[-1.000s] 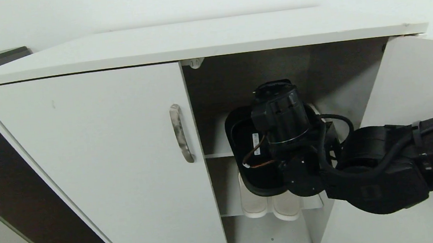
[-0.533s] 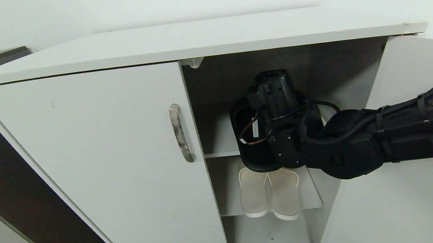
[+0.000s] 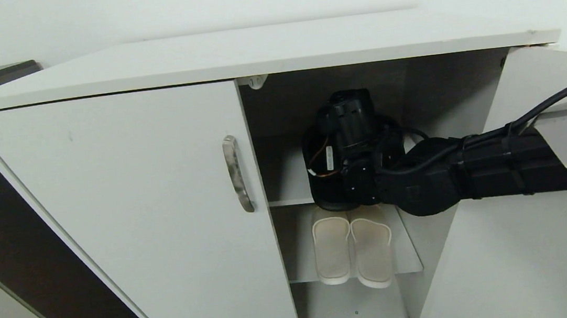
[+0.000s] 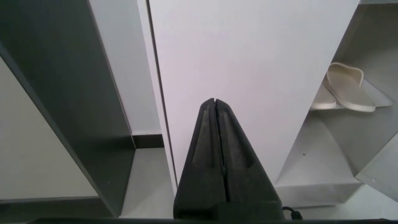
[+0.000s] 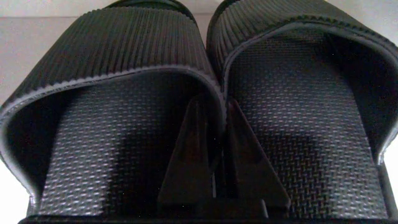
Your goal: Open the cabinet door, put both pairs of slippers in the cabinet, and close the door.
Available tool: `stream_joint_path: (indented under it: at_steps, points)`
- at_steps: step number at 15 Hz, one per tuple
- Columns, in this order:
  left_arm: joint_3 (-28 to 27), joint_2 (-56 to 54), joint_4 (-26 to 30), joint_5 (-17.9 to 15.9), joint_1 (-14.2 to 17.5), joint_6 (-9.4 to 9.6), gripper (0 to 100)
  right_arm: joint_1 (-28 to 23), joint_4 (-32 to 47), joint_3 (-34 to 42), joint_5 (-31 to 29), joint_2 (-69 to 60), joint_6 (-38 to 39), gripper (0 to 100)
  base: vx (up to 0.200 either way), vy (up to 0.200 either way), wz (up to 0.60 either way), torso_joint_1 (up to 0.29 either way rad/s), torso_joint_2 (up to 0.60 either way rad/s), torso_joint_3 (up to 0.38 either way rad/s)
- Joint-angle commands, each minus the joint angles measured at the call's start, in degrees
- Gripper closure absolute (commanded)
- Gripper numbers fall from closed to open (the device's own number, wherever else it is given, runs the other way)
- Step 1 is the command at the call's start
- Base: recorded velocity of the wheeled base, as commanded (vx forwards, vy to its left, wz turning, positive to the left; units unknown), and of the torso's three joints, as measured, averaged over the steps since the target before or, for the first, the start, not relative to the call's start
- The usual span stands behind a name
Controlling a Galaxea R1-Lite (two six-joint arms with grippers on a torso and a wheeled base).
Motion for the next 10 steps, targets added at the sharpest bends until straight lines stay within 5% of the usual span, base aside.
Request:
stream_joint_path:
  at_steps: [1,10]
  points:
    - [0.0,0.1,0.0,0.0,0.0,0.0,100,-0.3,0.5,-1.0,0.0,0.8,0.0,100,0.0,0.0,0.0,0.0,0.0,0.0]
    - [0.0,0.1,0.0,0.0,0.0,0.0,100,-0.9,2.5,-3.0,0.0,2.5,0.0,100,0.0,0.0,0.0,0.0,0.0,0.0]
